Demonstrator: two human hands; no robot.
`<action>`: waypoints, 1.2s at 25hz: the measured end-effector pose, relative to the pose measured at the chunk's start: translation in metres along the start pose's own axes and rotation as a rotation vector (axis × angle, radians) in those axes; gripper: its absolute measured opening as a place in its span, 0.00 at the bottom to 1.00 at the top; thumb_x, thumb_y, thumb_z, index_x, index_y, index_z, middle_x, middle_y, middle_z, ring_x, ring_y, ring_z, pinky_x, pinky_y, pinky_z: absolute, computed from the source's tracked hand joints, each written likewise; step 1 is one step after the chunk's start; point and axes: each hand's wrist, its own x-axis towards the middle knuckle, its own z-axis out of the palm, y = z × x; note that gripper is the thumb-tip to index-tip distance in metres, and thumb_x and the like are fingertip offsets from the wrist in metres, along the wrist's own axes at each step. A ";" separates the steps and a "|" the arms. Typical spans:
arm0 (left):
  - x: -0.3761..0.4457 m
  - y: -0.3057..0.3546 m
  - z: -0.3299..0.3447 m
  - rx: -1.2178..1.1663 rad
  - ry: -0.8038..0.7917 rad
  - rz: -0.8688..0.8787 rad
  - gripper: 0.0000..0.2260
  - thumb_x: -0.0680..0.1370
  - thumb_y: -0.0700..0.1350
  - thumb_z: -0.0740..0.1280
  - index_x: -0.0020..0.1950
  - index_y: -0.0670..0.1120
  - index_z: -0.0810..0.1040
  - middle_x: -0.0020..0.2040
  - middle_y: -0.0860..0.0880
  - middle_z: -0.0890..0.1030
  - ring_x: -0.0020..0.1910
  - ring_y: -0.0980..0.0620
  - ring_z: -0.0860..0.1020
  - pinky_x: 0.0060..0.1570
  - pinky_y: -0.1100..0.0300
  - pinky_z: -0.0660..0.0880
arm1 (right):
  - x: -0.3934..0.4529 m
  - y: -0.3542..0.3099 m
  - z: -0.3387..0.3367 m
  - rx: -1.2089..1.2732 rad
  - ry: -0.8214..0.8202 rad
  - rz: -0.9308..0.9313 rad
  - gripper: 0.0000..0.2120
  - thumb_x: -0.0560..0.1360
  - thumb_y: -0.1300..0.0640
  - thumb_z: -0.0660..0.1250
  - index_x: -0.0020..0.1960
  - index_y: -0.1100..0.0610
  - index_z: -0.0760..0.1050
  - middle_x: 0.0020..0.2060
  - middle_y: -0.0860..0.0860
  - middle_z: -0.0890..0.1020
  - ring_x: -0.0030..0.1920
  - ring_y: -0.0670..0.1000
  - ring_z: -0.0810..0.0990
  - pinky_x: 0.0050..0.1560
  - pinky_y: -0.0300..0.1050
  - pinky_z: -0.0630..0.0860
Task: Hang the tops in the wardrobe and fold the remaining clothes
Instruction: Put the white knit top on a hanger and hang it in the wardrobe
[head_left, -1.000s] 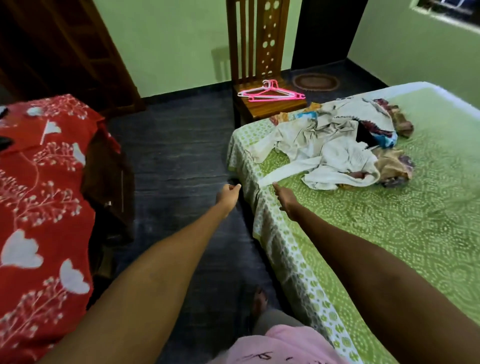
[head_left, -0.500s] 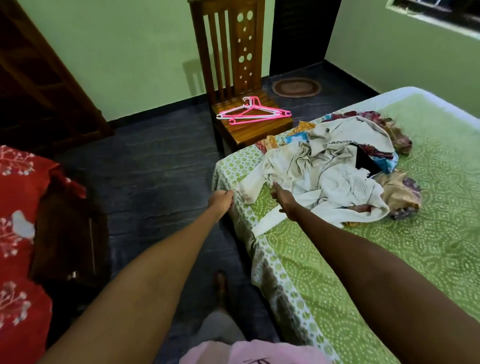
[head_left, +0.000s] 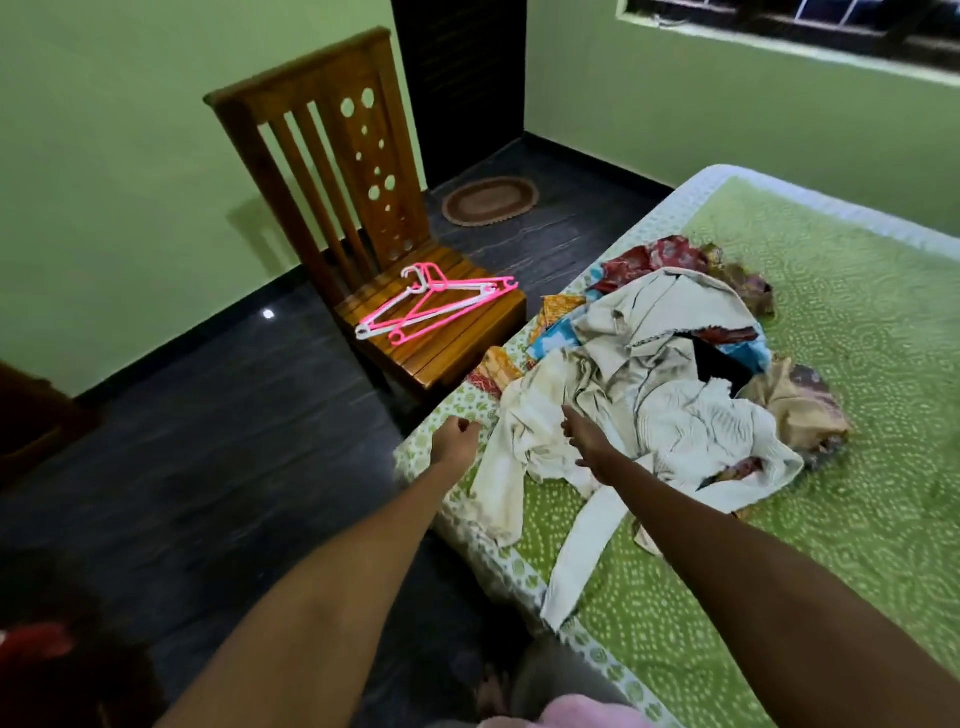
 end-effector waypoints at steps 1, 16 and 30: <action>0.016 0.007 0.000 -0.005 -0.028 0.016 0.13 0.81 0.47 0.59 0.37 0.45 0.65 0.33 0.48 0.67 0.31 0.50 0.67 0.34 0.57 0.64 | 0.013 -0.011 0.000 0.005 0.019 0.014 0.31 0.79 0.39 0.53 0.71 0.62 0.65 0.70 0.56 0.68 0.68 0.57 0.67 0.64 0.51 0.65; 0.201 0.039 -0.001 0.202 -0.238 0.036 0.16 0.79 0.46 0.63 0.63 0.40 0.71 0.59 0.42 0.76 0.57 0.43 0.76 0.55 0.54 0.72 | 0.150 -0.088 0.040 -0.133 0.024 0.145 0.18 0.80 0.44 0.56 0.45 0.59 0.70 0.40 0.52 0.71 0.42 0.50 0.70 0.45 0.43 0.67; 0.251 0.070 0.130 0.781 -0.814 0.320 0.23 0.79 0.50 0.63 0.69 0.39 0.64 0.69 0.40 0.65 0.63 0.41 0.72 0.59 0.52 0.70 | 0.151 0.048 -0.020 -0.088 0.284 0.505 0.14 0.78 0.50 0.63 0.45 0.62 0.72 0.43 0.58 0.75 0.47 0.54 0.74 0.45 0.44 0.65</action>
